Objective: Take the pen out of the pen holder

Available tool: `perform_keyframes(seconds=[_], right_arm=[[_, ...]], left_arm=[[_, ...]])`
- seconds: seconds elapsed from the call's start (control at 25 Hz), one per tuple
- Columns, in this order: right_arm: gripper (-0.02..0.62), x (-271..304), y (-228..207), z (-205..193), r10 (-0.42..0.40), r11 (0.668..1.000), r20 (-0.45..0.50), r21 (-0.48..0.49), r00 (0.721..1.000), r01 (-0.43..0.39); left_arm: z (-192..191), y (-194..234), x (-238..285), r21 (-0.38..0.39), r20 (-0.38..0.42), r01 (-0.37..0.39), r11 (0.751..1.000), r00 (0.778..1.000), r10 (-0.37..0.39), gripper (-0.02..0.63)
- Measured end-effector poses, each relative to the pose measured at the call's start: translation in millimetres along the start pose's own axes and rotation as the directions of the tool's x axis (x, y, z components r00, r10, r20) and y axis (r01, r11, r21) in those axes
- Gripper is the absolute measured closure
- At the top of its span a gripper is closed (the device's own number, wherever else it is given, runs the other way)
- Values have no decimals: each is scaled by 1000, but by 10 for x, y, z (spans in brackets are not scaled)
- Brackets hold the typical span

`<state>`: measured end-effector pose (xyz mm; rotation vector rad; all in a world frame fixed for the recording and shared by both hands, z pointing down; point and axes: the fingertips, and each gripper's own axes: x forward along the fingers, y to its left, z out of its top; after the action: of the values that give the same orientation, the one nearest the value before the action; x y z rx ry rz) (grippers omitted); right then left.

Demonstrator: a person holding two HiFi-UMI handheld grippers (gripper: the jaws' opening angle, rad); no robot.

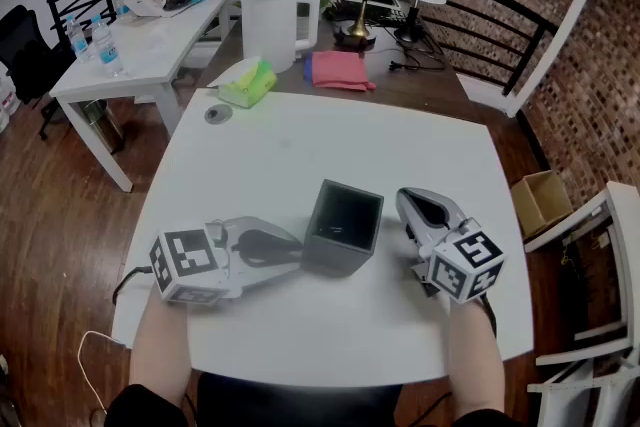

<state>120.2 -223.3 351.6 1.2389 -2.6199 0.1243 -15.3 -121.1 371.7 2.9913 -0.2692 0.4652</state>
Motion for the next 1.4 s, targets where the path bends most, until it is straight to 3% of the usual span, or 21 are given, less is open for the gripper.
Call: perform_keyframes(seconds=[0.12,0.28,0.6,0.76,0.88,1.0,1.24,1.4], right_arm=[[581,221,-80,31,-24,998,-33,-51,999,23],[581,307,171,75,104,993,-29,-51,994,-106],[581,62,350,-50,182,983,-43,-9,982,-183],[581,-121,537,-79,236,969,-67,-59,969,-240],[581,-110,459,-53,187,972,-79,-132,979,-197],[581,65,182,8,116,987,-67,-100,991,-122],[581,190,302,32,205,973,-65,-95,977,-211],[581,-17,479,-1,327,940,-64,-79,943,-332]], left_arm=[[9,17,33,-20,15,-13,1000,1000,13,528],[8,23,74,-30,13,-35,999,999,35,528],[46,183,65,-55,35,-121,991,992,123,529],[48,241,53,-81,39,-144,986,988,148,529],[49,275,47,-91,42,-156,984,986,160,529],[20,289,48,-107,39,-158,982,986,163,529],[4,271,54,-114,37,-150,982,987,155,530],[3,338,17,-123,37,-185,975,981,191,535]])
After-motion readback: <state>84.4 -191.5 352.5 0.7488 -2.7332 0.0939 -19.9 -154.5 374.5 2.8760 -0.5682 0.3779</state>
